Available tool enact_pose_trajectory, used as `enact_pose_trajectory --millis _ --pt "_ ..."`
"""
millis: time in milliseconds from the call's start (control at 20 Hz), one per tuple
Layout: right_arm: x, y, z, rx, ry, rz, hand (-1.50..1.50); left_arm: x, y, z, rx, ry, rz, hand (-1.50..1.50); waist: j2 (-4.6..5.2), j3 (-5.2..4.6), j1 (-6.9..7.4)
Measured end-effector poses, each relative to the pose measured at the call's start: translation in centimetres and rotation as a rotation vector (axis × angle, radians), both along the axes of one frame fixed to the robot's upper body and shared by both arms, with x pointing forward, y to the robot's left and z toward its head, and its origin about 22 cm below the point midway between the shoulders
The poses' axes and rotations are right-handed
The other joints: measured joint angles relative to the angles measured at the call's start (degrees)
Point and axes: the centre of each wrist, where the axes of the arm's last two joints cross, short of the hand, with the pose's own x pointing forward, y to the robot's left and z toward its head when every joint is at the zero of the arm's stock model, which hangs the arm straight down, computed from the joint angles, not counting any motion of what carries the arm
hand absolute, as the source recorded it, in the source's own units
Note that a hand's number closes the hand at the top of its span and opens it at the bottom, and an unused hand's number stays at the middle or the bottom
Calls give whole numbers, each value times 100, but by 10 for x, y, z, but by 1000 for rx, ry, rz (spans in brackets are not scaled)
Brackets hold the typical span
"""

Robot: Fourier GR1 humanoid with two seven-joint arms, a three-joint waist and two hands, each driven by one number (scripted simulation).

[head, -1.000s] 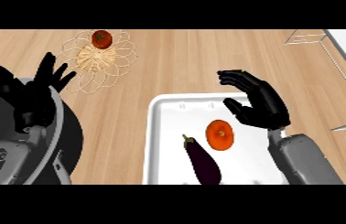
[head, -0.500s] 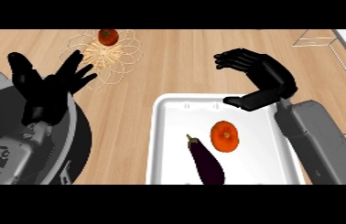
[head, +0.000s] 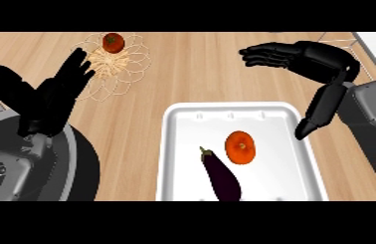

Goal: Pick the squash from the tray and place it in the tiered shelf

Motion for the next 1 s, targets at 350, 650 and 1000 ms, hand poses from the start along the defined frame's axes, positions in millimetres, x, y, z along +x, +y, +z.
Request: enact_pose_trajectory --millis 350,650,1000 --pt "-28 37 80 -475 -393 94 -150 -1 8 -13 1 -49 14 0 -54 2 -84" --pt "-62 73 55 -659 -541 92 -150 0 12 -17 -4 -81 16 0 -53 35 -116" --pt "-90 101 19 -811 -600 99 -150 2 12 -21 0 -107 11 0 -58 68 -99"
